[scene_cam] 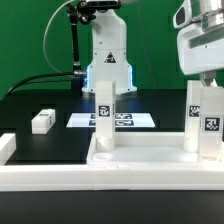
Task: Assemble desk
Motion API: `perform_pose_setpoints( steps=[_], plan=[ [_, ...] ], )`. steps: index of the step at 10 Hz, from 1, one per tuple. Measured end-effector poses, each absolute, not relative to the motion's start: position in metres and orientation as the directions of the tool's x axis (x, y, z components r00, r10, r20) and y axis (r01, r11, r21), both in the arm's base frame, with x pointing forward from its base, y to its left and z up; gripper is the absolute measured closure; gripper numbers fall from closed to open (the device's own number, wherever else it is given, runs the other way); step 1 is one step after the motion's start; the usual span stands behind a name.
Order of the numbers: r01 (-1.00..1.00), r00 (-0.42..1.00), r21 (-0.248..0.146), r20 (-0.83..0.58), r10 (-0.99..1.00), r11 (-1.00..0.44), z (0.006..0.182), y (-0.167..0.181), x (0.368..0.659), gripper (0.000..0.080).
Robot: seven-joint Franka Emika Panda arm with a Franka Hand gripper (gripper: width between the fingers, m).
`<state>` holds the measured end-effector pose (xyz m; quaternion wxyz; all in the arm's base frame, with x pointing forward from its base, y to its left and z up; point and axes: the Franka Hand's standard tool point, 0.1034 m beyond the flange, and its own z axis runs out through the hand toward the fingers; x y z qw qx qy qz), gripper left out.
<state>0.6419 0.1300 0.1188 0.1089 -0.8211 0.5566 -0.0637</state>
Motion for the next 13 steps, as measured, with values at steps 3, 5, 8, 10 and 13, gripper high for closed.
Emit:
perform_pose_setpoints(
  steps=[3, 5, 8, 10, 13],
  plan=[
    [-0.745, 0.630, -0.232, 0.067, -0.774, -0.626, 0.116, 0.128, 0.640, 0.0151],
    [-0.446, 0.871, -0.158, 0.149, -0.468, -0.881, 0.113, 0.114, 0.637, 0.0151],
    [-0.159, 0.972, -0.077, 0.165, -0.170, -0.984, 0.112, 0.102, 0.646, 0.0151],
    [-0.215, 0.961, -0.087, 0.159, -0.226, -0.973, 0.110, 0.103, 0.645, 0.0271],
    [-0.299, 0.938, -0.100, 0.150, -0.312, -0.949, 0.110, 0.103, 0.645, 0.0512]
  ],
)
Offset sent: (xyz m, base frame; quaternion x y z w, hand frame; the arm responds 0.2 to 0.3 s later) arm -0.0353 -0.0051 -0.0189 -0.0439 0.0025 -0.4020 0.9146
